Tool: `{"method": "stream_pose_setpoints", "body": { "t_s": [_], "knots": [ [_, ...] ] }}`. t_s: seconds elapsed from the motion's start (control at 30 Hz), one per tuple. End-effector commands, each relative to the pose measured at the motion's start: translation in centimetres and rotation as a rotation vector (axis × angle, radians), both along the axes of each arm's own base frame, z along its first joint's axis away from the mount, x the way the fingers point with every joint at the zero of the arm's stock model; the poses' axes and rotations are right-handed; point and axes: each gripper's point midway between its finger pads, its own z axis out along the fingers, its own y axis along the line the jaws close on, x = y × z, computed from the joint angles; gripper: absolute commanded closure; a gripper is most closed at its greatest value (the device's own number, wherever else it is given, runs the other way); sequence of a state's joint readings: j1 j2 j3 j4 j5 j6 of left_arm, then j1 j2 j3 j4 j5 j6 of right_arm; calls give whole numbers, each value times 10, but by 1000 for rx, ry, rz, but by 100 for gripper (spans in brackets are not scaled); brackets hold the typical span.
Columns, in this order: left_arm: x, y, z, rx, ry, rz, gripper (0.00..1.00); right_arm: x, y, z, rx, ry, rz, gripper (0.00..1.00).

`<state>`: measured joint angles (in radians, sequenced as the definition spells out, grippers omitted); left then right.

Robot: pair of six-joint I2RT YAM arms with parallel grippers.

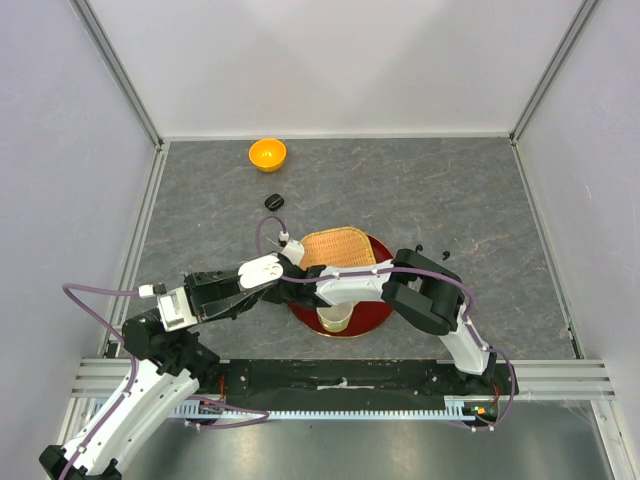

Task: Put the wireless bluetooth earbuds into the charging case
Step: Pick up the earbud from the center of the board.

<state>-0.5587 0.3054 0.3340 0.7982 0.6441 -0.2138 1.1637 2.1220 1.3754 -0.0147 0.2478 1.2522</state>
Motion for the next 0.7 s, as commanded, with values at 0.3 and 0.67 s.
{"method": "stream_pose_setpoints", "body": {
  "t_s": [0.3,0.67],
  "knots": [
    [1,4,10,-15,-46,37,98,9,-3,4,-25,-51,38,100],
    [3,6,10,-20,-36,54,98,15,-8,63,111,-233,154,100]
  ]
}}
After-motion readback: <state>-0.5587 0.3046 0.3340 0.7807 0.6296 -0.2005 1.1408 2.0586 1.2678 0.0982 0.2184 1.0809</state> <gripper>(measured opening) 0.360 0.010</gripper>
